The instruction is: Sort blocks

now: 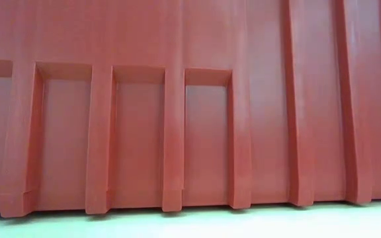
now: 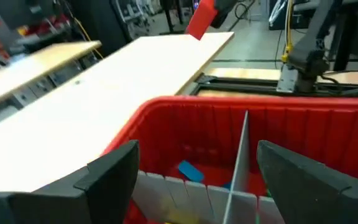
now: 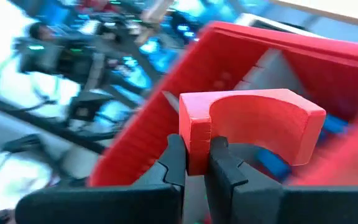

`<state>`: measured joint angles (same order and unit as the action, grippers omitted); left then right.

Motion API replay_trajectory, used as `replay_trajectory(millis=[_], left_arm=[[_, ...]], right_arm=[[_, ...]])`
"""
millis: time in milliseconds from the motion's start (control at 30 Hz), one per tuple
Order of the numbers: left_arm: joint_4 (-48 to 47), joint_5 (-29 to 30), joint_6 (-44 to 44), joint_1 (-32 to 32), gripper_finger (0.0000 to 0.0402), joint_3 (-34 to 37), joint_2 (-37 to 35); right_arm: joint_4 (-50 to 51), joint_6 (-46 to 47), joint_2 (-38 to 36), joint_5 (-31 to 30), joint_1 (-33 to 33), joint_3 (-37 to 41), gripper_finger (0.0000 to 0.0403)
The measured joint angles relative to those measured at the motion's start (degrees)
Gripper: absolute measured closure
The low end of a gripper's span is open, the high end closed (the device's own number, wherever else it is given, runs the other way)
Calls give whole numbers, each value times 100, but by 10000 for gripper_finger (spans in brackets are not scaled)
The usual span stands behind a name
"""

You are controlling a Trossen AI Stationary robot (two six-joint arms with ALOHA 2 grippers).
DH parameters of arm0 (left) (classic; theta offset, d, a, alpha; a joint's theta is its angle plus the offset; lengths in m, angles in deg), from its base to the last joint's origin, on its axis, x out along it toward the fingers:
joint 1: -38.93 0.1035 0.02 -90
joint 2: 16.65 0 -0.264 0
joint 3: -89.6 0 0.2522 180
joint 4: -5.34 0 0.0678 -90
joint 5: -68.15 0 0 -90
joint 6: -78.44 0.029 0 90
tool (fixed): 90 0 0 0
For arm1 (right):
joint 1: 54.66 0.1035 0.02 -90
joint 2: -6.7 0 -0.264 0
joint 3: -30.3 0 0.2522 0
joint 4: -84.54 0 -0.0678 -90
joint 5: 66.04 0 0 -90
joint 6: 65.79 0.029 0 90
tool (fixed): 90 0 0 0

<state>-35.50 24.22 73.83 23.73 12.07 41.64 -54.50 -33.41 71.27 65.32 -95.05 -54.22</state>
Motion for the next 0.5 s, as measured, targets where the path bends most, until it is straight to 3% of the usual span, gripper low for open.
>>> replay_trajectory(millis=[267, 500], left_arm=[[849, -2, 531, 78, 91, 0, 403], [1646, -10, 911, 78, 91, 2, 675]], right_arm=[[-1738, 1017, 267, 130, 821, 0, 389], [-2114, 1278, 592, 116, 1473, 1, 389]])
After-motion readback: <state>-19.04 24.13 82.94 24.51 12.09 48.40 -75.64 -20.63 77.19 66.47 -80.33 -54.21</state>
